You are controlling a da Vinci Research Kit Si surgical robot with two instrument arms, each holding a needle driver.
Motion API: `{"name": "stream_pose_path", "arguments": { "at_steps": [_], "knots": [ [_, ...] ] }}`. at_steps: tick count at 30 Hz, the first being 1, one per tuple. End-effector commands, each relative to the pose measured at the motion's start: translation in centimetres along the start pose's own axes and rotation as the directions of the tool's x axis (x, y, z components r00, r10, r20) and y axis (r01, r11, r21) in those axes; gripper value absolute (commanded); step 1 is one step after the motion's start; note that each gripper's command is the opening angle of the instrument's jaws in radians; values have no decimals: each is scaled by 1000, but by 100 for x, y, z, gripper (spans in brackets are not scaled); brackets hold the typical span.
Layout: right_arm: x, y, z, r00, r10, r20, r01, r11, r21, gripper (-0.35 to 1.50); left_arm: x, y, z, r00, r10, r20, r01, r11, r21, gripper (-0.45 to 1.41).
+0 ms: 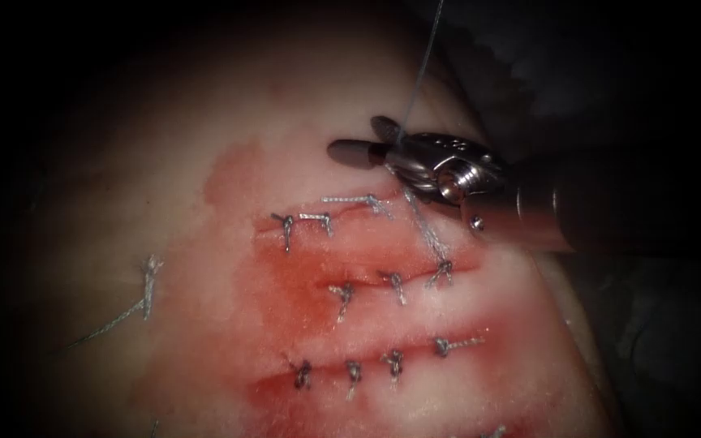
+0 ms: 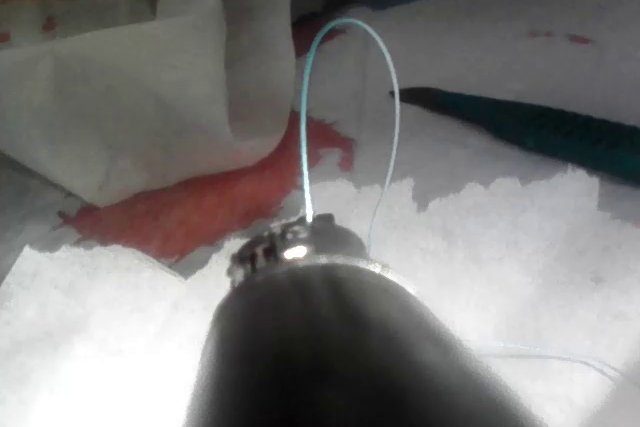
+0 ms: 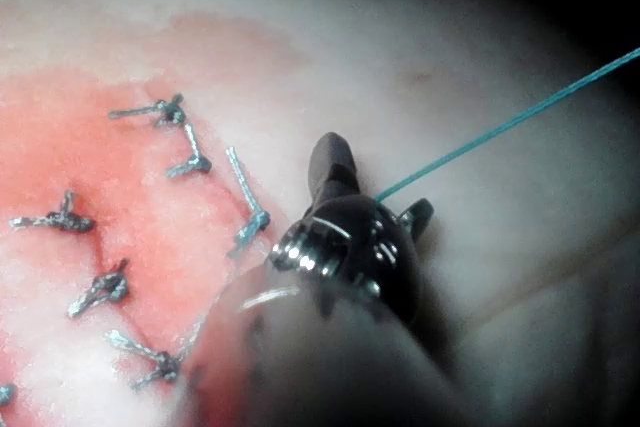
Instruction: Wound Closure
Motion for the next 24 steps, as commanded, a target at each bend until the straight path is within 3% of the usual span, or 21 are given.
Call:
{"name": "stream_pose_path", "arguments": {
  "at_steps": [1, 14, 19, 24],
  "knots": [
    [-2, 0, 3, 1000, 0, 14, 0, 1000, -3, 125, -16, 6, 6, 1000, 2, 8, -2, 1000, -9, -45],
    [-4, -27, -71, 998, 9, 55, -11, 999, 40, 131, -31, 33, -13, 999, 37, 22, -36, 998, -46, -45],
    [-4, -34, -104, 995, 22, 93, -26, 999, 43, 131, -23, 45, -35, 998, 63, 27, -61, 996, -62, -45],
    [-10, -34, -131, 985, 44, 167, -54, 997, 54, 133, 9, 57, -69, 989, 102, -110, -110, 992, -69, -45]
  ]
}}
